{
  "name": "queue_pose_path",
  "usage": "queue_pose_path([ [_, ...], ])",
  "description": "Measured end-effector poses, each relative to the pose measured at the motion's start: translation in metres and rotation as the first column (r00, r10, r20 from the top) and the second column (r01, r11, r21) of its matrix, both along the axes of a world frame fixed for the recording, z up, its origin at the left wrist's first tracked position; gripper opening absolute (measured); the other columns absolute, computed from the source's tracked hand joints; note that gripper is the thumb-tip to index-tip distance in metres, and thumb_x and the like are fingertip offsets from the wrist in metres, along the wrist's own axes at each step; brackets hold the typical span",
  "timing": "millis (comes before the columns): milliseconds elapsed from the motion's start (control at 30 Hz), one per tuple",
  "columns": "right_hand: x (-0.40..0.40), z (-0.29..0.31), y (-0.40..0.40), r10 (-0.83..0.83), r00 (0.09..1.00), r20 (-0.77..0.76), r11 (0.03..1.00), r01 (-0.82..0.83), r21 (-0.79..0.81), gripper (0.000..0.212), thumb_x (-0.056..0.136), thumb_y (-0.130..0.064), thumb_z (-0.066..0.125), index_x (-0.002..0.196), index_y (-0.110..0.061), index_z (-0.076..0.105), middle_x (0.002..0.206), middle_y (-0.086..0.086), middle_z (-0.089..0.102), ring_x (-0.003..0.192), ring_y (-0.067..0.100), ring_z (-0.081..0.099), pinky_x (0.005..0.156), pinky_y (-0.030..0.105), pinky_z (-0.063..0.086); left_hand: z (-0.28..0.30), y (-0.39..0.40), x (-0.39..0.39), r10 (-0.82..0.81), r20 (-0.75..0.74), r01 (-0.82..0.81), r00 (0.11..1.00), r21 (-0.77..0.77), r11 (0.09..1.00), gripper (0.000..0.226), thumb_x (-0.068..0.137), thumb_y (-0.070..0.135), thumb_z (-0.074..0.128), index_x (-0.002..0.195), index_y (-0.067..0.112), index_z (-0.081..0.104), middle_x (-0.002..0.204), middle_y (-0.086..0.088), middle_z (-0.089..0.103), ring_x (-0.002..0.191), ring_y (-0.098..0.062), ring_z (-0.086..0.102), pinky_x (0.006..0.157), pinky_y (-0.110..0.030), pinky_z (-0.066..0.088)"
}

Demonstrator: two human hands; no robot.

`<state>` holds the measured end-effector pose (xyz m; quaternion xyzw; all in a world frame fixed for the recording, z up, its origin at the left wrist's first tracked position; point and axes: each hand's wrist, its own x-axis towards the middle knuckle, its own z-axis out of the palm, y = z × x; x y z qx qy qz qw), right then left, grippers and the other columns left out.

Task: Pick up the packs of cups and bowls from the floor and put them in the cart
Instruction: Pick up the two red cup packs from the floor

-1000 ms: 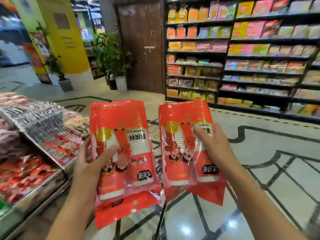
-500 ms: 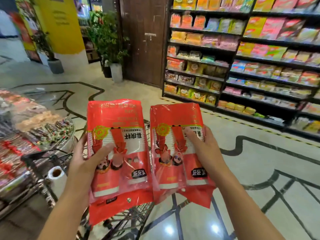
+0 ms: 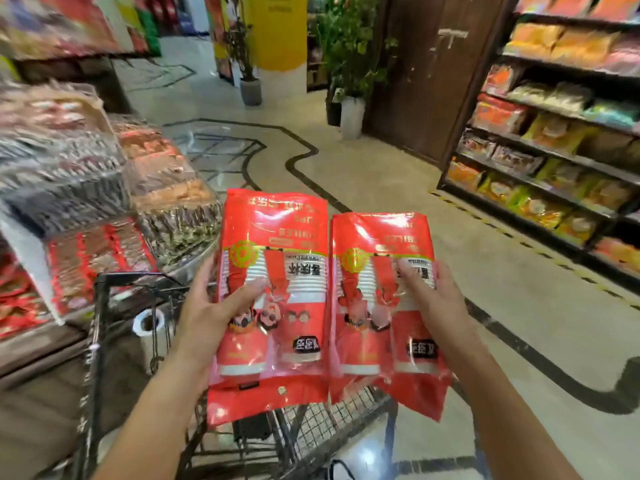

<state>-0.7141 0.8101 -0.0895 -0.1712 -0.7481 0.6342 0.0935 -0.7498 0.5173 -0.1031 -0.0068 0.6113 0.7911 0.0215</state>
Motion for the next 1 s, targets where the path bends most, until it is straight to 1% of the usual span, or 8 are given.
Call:
queue_pose_path([
  [233,-0.122,-0.062,0.042,0.253,0.962,0.103,0.965,-0.244,-0.093,0.041,0.095,-0.05,0.068,0.132,-0.036,0.056,0.114,-0.003,0.078,0.093,0.018,0.079,0.078,0.042,0.063,-0.067,0.031,-0.054,0.3,0.261,-0.289,0.917,-0.08,0.954,0.11,0.044,0.046,0.103,0.14,0.035,0.053,0.12,-0.006,0.077,0.101,-0.032,0.078,0.088,-0.056,0.059],
  [400,-0.175,-0.144,0.048,0.378,0.876,0.3,0.926,-0.348,-0.147,0.07,0.082,-0.067,0.075,0.138,-0.034,0.049,0.113,0.004,0.078,0.09,0.029,0.079,0.086,0.06,0.061,-0.138,0.044,-0.065,0.318,0.457,-0.293,0.83,-0.126,0.948,0.081,0.058,0.043,0.098,0.129,0.023,0.064,0.115,-0.012,0.079,0.099,-0.037,0.078,0.089,-0.059,0.06],
  [500,-0.193,-0.192,0.04,0.386,0.828,0.407,0.915,-0.399,-0.056,0.101,0.075,-0.075,0.074,0.152,-0.026,0.029,0.117,-0.001,0.073,0.091,0.019,0.075,0.084,0.04,0.058,-0.189,0.047,-0.076,0.399,0.56,-0.375,0.726,-0.163,0.912,0.065,0.058,0.03,0.095,0.117,0.016,0.07,0.107,-0.019,0.079,0.089,-0.039,0.078,0.081,-0.057,0.062],
  [600,-0.208,-0.241,0.032,0.406,0.761,0.505,0.895,-0.442,-0.053,0.09,0.084,-0.061,0.068,0.15,-0.016,0.025,0.118,-0.007,0.06,0.1,0.015,0.064,0.093,0.032,0.049,-0.239,0.049,-0.085,0.405,0.671,-0.374,0.621,-0.2,0.906,0.056,0.062,0.031,0.094,0.111,0.011,0.075,0.095,-0.018,0.079,0.075,-0.032,0.072,0.068,-0.04,0.059],
  [667,-0.215,-0.276,0.028,0.407,0.721,0.561,0.887,-0.457,-0.056,0.087,0.087,-0.059,0.068,0.148,-0.015,0.024,0.115,-0.008,0.058,0.1,0.018,0.064,0.097,0.04,0.047,-0.275,0.049,-0.088,0.424,0.708,-0.363,0.565,-0.249,0.898,0.061,0.058,0.037,0.095,0.108,0.008,0.077,0.091,-0.017,0.08,0.075,-0.028,0.069,0.07,-0.037,0.056],
  [767,-0.226,-0.332,0.022,0.362,0.675,0.643,0.892,-0.452,-0.028,0.095,0.084,-0.065,0.069,0.149,-0.017,0.02,0.122,0.008,0.065,0.094,0.025,0.07,0.099,0.049,0.051,-0.327,0.052,-0.097,0.486,0.715,-0.336,0.502,-0.356,0.872,0.035,0.074,0.026,0.092,0.102,0.009,0.078,0.071,0.001,0.078,0.064,-0.018,0.07,0.057,-0.022,0.054],
  [900,-0.233,-0.397,0.012,0.309,0.655,0.69,0.884,-0.466,0.046,0.084,0.081,-0.069,0.073,0.137,-0.025,0.029,0.12,0.01,0.072,0.091,0.027,0.073,0.097,0.048,0.055,-0.387,0.059,-0.105,0.543,0.687,-0.316,0.483,-0.442,0.84,0.037,0.072,0.022,0.095,0.103,0.021,0.073,0.09,-0.005,0.08,0.083,-0.026,0.076,0.079,-0.038,0.059],
  [1000,-0.238,-0.439,0.004,0.313,0.643,0.699,0.881,-0.471,0.039,0.09,0.086,-0.062,0.072,0.148,-0.02,0.022,0.125,0.008,0.069,0.098,0.029,0.072,0.101,0.051,0.053,-0.425,0.058,-0.106,0.594,0.638,-0.287,0.49,-0.525,0.801,0.031,0.079,0.024,0.09,0.103,0.026,0.07,0.092,0.003,0.078,0.086,-0.021,0.072,0.086,-0.039,0.055],
])
